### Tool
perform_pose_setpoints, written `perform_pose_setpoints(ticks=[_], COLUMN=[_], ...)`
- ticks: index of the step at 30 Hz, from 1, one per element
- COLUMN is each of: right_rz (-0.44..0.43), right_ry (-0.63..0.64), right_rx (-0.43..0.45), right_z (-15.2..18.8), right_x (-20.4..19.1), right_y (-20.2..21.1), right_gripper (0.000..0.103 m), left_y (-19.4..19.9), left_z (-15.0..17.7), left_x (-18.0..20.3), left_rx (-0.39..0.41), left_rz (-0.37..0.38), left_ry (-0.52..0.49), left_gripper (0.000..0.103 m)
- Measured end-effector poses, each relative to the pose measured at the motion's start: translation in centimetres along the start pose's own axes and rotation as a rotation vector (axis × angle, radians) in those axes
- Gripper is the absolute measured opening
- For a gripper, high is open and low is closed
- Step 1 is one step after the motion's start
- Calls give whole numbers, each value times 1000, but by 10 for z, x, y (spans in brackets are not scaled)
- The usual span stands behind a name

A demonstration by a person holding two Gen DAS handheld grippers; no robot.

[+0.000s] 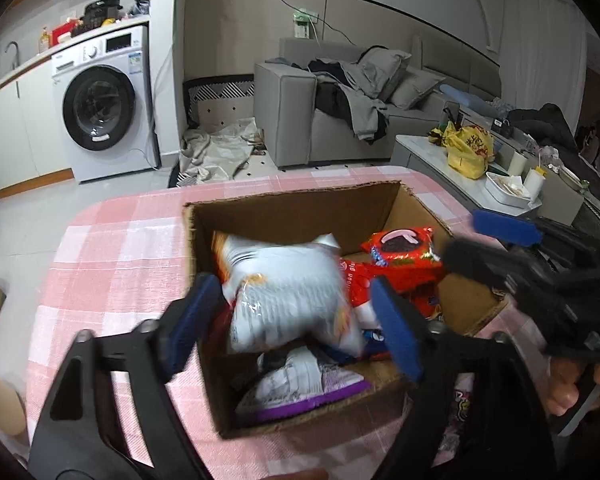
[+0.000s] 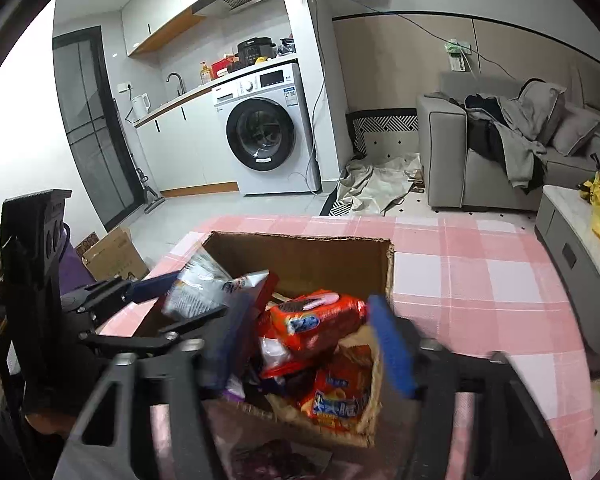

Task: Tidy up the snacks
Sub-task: 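Open both tools to drop the snacks into the box, then move both tools back to the last two snack bags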

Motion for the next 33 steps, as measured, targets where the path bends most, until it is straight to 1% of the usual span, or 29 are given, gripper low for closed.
perform_pose_setpoints(ticks=[1,3,5,8,14,18,20,25,28,30,33], right_rz=[-4,1,16,24,20,51,45,59,67,69,67], right_ry=[-3,0,21,43,54,67,61,32,17,4,-6], right_rx=[0,-8,-33,-46,-75,-87,-93,-112,-120,-128,-149], right_z=[2,8,17,30,57,73,80,92,102,109,120], right_x=[2,6,8,9,16,18,20,26,30,34,37], right_y=[4,14,21,32,50,59,64,73,80,83,85], right_gripper=[100,102,102,103,103,103,103,103,103,103,103], left_y=[6,21,36,57,101,126,134,146,153,152,152], left_z=[1,6,14,25,59,81,90,113,126,132,138], left_x=[2,3,5,9,17,24,26,33,32,34,39], left_rx=[7,8,5,22,13,12,2,-22,-31,-44,-63], left_rz=[-4,0,-3,-26,-34,-42,-31,-40,-35,-22,-18], left_ry=[-1,6,15,20,18,14,18,0,29,45,37], left_gripper=[86,88,103,102,102,102,102,102,102,102,102])
Point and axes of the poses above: each gripper's, at about its wrist camera, not at the fingertips, and y roughly against the way its jaws point, x to its right, z to its underside, the point moved 2 cm from there along -y, roughly the way its jaws point, and after that the axes turned 12 degrees about z, right-handed, at the moved point
